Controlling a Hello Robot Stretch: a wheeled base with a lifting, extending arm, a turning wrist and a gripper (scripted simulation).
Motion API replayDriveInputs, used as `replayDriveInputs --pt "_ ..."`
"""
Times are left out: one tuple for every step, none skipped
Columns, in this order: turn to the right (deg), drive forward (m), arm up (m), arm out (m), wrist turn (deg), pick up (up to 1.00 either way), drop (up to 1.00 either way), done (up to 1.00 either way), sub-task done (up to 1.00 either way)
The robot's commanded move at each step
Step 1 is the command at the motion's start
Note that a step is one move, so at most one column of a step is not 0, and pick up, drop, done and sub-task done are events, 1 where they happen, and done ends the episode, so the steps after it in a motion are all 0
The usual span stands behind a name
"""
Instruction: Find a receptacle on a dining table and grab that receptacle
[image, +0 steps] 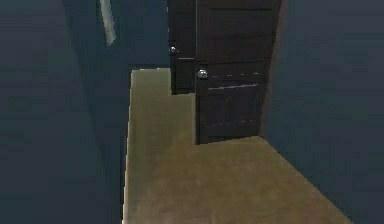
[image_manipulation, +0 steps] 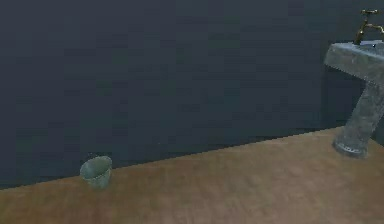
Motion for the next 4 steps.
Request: replayDriveInputs --pt "-6.0 0.00 0.00 0.00 0.0 0.00 0.00 0.00 0.00" --pt "0.0 0.90 0.00 0.00 0.0 0.00 0.00 0.00 0.00" --pt "-3.0 0.00 0.00 0.00 0.0 0.00 0.00 0.00 0.00" --pt "0.0 1.00 0.00 0.00 0.0 0.00 0.00 0.00 0.00"
